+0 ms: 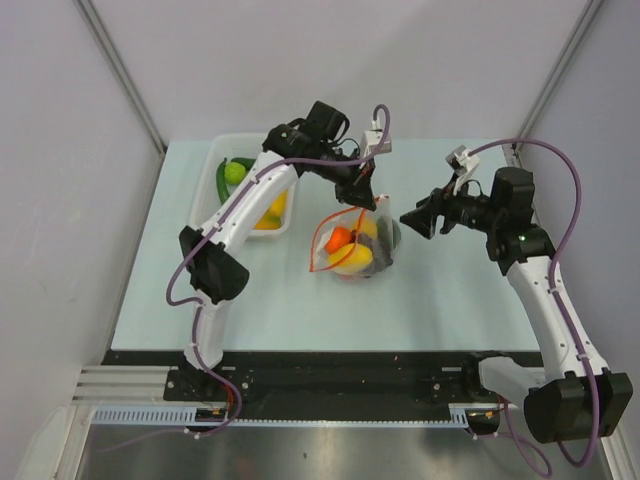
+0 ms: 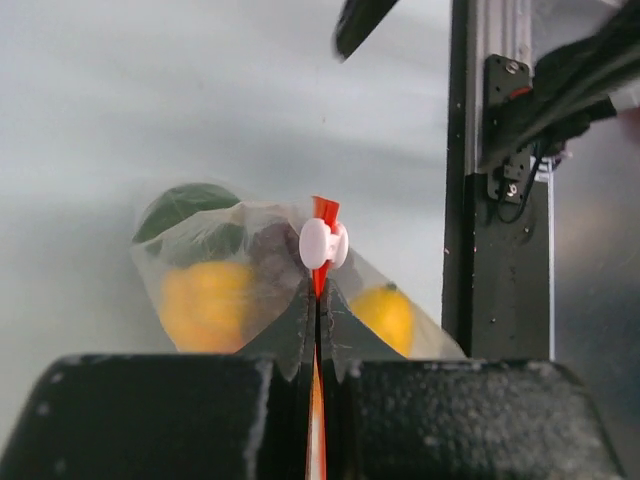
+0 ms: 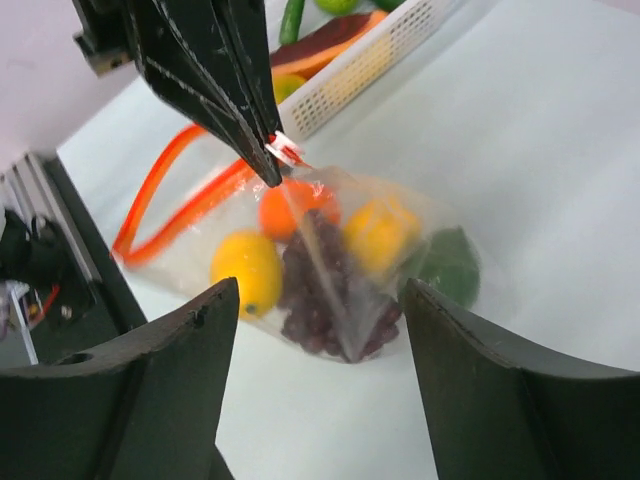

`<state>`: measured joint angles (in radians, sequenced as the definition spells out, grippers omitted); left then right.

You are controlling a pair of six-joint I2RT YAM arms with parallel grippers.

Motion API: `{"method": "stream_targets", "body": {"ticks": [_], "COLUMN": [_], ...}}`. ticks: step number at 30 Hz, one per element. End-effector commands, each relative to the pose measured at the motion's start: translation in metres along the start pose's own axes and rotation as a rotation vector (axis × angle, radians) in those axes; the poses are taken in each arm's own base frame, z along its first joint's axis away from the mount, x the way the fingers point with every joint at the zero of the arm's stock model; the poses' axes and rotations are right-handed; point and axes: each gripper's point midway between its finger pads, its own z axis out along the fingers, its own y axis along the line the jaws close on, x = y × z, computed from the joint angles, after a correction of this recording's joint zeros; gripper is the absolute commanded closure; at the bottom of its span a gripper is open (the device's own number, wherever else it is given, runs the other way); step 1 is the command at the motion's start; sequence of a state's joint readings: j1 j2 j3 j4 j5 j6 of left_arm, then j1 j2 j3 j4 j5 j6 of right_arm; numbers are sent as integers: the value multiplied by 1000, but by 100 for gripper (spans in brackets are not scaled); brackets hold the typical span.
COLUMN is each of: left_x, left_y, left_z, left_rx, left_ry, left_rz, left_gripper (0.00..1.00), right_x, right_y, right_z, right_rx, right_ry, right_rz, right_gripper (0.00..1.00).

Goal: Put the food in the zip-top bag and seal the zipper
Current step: Zip the zipper food storage bag at the center of the board.

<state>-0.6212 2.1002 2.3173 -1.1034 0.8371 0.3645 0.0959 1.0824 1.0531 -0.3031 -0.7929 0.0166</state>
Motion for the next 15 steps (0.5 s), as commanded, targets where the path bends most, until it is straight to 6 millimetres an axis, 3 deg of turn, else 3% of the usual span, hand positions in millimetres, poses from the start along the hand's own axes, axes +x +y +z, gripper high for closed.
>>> {"method": "stream_targets", "body": {"ticks": [1, 6, 15], "left_x": [-11, 3, 7], "left_y": [-46, -64, -60], "left_z": [2, 12, 21], "left_rx": [186, 242, 262], "left_ry": [-26, 3, 6], "left_rz": [193, 250, 257], "left_gripper": [100, 100, 100], "right_x": [6, 11, 34], "right_y": [22, 38, 62], "right_z": [-7, -4, 2], "right_rx": [-124, -190, -309], "right_ry": [22, 30, 78], "right_rz": [-219, -369, -540], "right_gripper": [32, 43, 59]}}
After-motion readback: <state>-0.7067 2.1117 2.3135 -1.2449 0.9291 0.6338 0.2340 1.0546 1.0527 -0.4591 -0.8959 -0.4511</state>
